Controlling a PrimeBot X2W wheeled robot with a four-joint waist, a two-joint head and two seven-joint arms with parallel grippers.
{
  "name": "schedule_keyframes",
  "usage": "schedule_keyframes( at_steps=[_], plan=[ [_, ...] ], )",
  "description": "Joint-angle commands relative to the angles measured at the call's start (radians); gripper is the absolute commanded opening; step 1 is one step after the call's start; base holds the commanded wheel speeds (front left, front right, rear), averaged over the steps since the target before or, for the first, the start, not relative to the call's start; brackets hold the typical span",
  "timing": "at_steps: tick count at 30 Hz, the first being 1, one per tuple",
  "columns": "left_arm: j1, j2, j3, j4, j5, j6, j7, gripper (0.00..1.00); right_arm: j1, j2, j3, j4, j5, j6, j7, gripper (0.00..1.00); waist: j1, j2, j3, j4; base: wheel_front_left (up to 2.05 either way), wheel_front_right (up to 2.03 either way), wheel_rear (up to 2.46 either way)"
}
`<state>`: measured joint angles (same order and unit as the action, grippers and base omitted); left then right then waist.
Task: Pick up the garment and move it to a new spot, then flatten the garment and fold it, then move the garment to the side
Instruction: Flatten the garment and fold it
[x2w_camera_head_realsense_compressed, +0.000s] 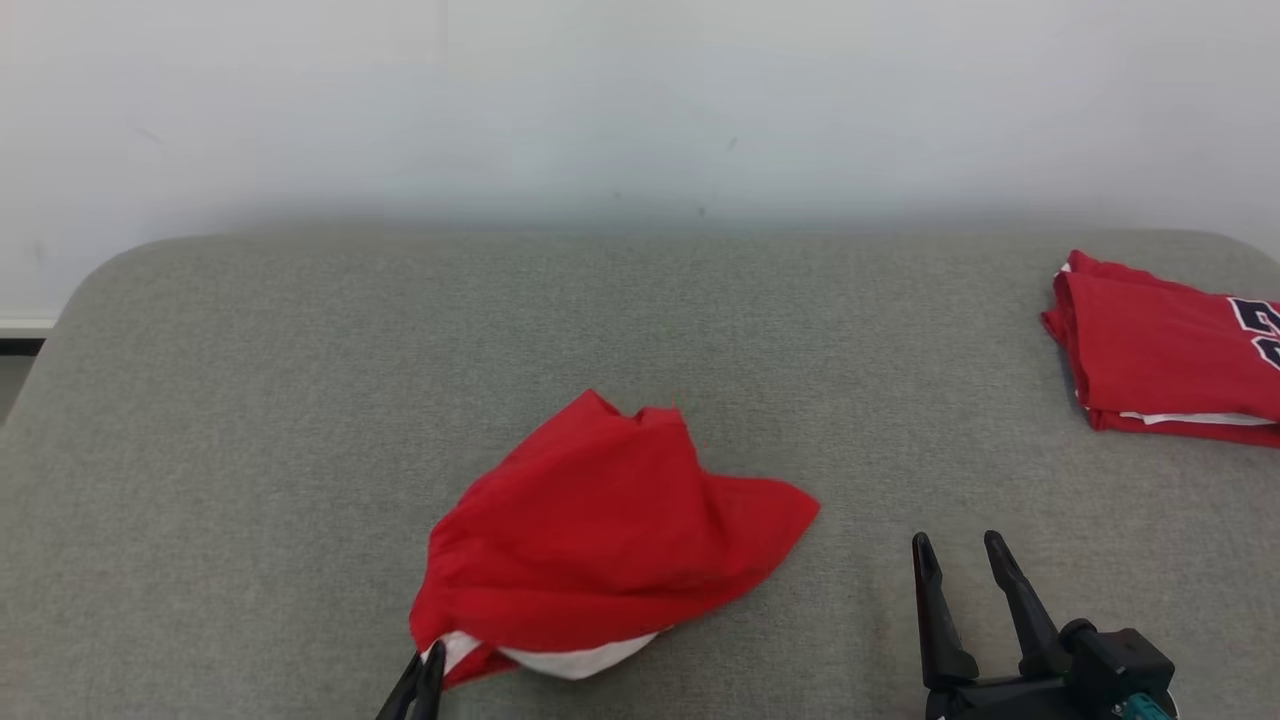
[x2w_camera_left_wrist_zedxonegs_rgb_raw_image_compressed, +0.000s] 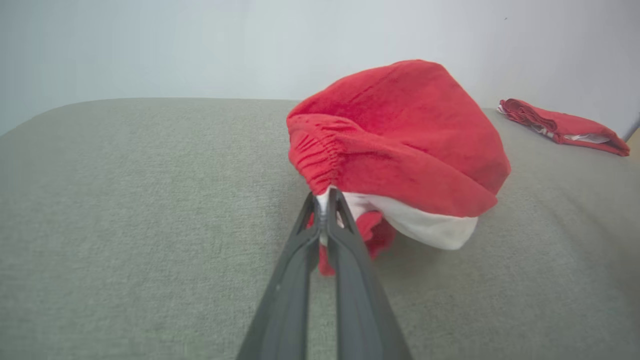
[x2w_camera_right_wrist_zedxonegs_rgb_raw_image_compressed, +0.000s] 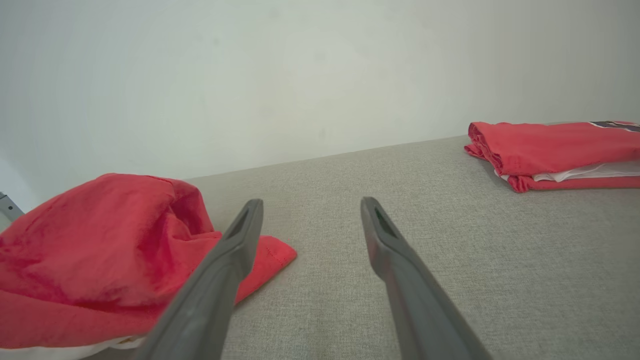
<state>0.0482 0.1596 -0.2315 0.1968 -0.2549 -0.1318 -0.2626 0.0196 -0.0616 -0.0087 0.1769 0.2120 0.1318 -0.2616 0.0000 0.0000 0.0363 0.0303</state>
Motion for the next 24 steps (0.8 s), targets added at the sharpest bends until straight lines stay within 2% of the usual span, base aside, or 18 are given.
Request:
schedule_keyframes(
  at_steps=[1,10,11,12,13,24],
  plan=[
    [0.019,0.006,0.005,0.003,-0.006,0.002,-0.003,0.0,-0.002,0.004,0.003,0.003,0.005,-0.003,-0.004,1.0,0.0,0.0,-0.001,0.01,0.0,0.0,0.0],
    [0.057,-0.013,0.047,0.089,-0.035,0.002,-0.003,0.01,-0.003,-0.009,0.004,0.021,0.009,-0.003,-0.004,1.0,0.0,0.0,-0.003,0.002,0.0,0.0,0.0],
    [0.054,-0.015,0.049,0.092,-0.034,0.002,-0.003,0.24,-0.003,-0.011,0.003,0.023,0.009,-0.003,-0.004,1.0,0.0,0.0,-0.004,0.001,0.0,0.0,0.0],
    [0.045,-0.019,0.054,0.082,-0.029,0.002,-0.003,0.78,-0.002,-0.012,0.002,0.023,0.008,-0.003,-0.004,1.0,0.0,0.0,-0.005,0.001,0.0,0.0,0.0],
    [0.04,-0.026,0.06,0.068,-0.028,0.002,-0.003,1.0,-0.001,-0.012,0.001,0.024,0.008,-0.003,-0.004,1.0,0.0,0.0,-0.005,0.001,0.0,0.0,0.0],
    [0.054,-0.055,0.191,-0.095,0.022,0.002,-0.003,1.0,0.007,-0.012,-0.006,0.029,0.005,-0.003,-0.004,1.0,0.0,0.0,-0.025,0.009,0.0,0.0,0.0]
  ],
)
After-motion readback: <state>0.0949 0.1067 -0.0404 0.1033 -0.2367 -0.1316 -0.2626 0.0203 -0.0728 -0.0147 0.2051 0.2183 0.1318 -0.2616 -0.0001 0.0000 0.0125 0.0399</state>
